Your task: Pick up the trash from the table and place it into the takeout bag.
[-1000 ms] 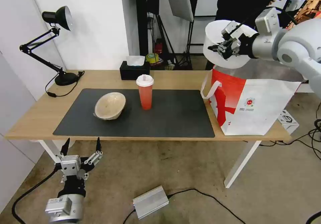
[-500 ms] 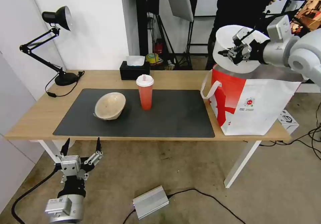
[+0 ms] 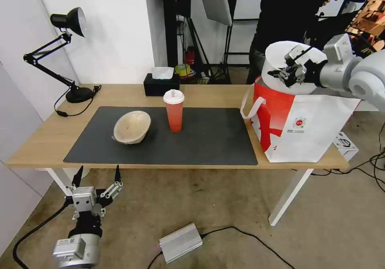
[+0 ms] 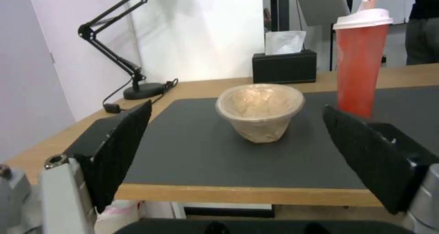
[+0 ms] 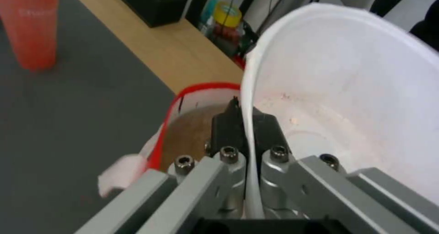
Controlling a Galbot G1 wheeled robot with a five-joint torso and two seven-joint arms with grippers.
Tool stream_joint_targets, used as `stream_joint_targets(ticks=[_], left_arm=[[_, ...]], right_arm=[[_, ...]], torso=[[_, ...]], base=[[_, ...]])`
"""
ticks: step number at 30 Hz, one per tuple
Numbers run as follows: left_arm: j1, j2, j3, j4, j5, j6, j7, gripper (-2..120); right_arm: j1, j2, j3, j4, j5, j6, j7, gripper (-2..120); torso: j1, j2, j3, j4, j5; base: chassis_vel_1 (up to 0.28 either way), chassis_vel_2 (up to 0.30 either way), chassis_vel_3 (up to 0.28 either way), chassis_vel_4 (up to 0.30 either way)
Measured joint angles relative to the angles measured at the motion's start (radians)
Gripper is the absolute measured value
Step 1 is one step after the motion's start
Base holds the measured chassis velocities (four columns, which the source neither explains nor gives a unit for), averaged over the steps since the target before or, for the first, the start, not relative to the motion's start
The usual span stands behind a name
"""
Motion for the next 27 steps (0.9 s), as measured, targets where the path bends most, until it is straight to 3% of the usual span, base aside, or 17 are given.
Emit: stream_joint_targets(ticks=[27], left_arm=[[-0.007, -0.001, 0.004, 0.01, 0.0, -0.002, 0.0, 100]], right_arm=[[-0.057, -0.044, 0.057, 0.013, -0.013, 0.005, -0.023, 0]], torso=[[0.0, 0.0, 0.0, 0.0001, 0.0]], base=[[0.0, 0.0, 0.0, 0.0]])
